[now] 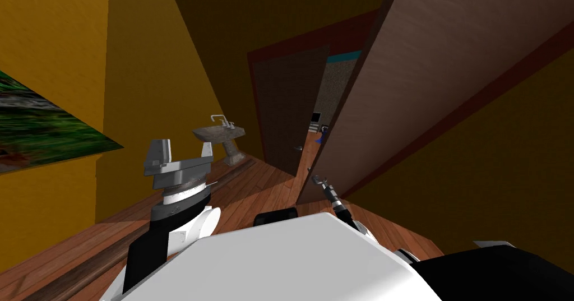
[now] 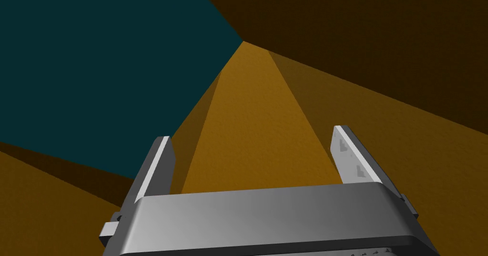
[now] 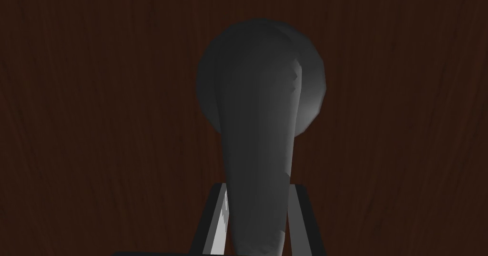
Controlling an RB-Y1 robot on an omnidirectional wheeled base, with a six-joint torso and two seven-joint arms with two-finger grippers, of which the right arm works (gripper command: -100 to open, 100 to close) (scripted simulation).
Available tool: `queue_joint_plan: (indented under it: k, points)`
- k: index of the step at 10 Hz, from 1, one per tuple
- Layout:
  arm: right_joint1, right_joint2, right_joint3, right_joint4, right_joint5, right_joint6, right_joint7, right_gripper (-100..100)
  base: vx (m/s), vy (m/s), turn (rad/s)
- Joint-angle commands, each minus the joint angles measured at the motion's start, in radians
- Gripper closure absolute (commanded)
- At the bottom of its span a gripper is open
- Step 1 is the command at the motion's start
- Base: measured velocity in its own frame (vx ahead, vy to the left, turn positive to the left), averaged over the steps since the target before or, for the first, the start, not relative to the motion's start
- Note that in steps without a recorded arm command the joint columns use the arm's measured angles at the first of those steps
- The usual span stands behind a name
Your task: Pull the door open
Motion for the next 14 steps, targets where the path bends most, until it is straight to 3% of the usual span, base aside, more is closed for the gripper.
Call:
queue_joint_plan:
  k: [1,4,14]
  points:
    - [-0.024,0.007,0.016,0.05,0.01,-0.049,-0.009,100,-0.162,-0.066,0.103]
    - [-0.022,0.001,0.012,0.056,0.008,-0.039,-0.009,100,-0.038,-0.009,-0.022]
    - [-0.007,-0.007,0.028,0.101,0.021,-0.116,-0.025,100,-0.186,-0.068,0.165]
